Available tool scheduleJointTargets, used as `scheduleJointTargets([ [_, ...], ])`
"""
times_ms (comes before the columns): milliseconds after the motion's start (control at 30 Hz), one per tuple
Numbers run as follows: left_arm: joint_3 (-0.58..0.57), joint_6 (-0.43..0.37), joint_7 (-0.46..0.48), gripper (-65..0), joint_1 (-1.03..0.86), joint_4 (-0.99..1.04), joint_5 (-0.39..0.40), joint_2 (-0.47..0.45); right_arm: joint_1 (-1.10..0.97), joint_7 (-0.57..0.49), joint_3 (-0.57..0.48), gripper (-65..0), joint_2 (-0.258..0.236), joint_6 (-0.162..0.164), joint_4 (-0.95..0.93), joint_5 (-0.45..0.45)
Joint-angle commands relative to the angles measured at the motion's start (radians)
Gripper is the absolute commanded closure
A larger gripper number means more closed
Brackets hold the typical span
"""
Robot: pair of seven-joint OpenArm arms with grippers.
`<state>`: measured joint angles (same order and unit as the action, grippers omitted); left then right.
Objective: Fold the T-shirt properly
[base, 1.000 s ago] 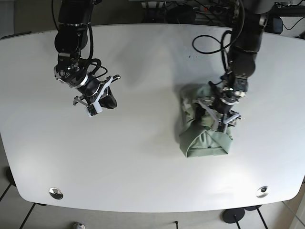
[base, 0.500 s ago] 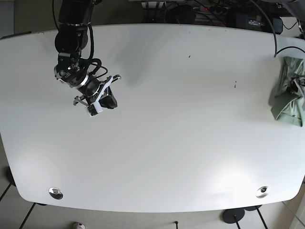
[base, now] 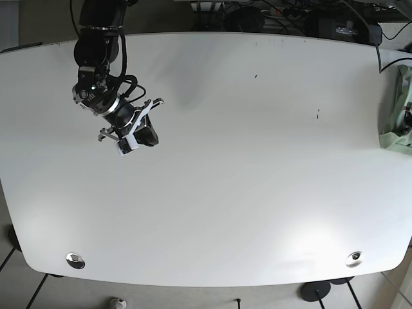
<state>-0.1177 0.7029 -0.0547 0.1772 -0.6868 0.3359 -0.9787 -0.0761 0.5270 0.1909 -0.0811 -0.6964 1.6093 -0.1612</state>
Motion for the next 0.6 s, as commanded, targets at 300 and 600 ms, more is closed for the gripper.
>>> scheduleJointTargets([
  [300,0.006,-0.277,0.028,-44.4,0.017,-0.279,-0.179,0.352,-0.08,-0.278,0.002,-4.6,-0.101,0.154,0.032,-0.013],
  [600,0.08,-0.612,0.217,-44.4,-0.215,-0.531,-0.192,0.614,-0.193,-0.431,0.042,-4.8,-0.118,0.206,-0.005,-0.013],
])
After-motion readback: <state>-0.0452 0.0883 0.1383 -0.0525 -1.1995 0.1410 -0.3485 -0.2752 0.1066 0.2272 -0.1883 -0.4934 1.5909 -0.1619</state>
